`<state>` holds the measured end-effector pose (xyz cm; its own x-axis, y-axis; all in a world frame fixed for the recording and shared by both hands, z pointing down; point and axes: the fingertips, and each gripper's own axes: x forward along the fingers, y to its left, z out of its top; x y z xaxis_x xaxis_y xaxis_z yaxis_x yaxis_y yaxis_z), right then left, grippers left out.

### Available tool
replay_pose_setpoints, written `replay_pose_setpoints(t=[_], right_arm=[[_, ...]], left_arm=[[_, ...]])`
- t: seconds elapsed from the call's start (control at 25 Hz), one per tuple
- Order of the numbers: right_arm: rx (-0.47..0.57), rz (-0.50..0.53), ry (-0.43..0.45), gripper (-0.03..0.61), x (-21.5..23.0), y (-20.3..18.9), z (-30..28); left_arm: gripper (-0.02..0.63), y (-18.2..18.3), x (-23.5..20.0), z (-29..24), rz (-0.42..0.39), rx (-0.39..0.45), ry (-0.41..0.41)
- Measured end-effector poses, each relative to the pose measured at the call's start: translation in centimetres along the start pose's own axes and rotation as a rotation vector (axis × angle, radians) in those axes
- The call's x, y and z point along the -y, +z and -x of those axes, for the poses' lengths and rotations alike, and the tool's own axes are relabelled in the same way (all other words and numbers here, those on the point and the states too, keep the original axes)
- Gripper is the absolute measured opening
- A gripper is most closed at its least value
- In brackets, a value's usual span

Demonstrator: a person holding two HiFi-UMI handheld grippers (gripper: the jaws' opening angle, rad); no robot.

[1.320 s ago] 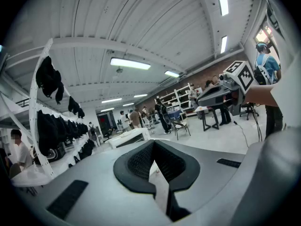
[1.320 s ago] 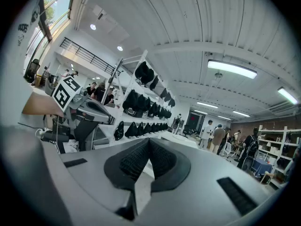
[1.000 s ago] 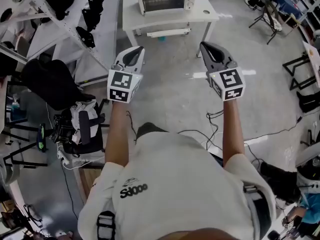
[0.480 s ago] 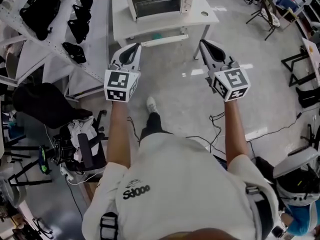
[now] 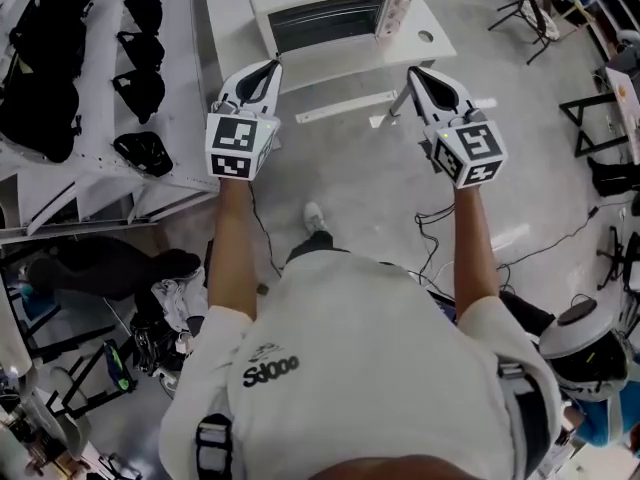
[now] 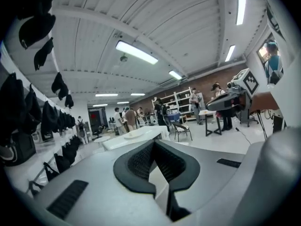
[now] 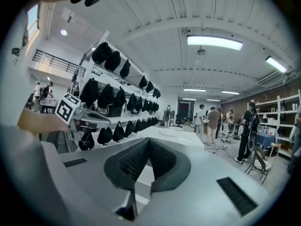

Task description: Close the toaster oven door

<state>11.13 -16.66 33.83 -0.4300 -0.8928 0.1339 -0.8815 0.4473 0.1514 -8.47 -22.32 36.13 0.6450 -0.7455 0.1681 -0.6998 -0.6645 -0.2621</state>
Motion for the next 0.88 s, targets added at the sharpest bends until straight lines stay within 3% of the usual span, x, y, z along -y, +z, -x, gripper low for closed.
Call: replay_pose_setpoints(t=[0.16,0.32,0.56,0.72,0.88], right_arm=[[-0.067,0.019,-0.019,0.008,-0.5,-1.8,-4.4],[-0.140,0.012,0.032,0.008,-1.5,-4.4,-7.3],[-0.192,-0.016,0.098,0.008,-2.0,-7.6,-10.5],[-0.246,-0.027,0.172,0.008,-2.4,-10.8,-12.1],[-0.321,-0.028,0.266,0.008,-3.0,-14.9,-12.5]], left_arm=[[0.017,-3.9,-3.4,-2.7,0.108,-0.034,-0.028],[0.017,-7.8,-4.4,-4.4,0.215,-0.067,-0.046],[0.036,-14.3,-0.9,-6.2,0.346,-0.175,-0.162],[0.110,-19.2,2.0,-6.8,0.450,-0.271,-0.196],[0.143,-23.5,5.2,-6.9,0.573,-0.348,-0.200]])
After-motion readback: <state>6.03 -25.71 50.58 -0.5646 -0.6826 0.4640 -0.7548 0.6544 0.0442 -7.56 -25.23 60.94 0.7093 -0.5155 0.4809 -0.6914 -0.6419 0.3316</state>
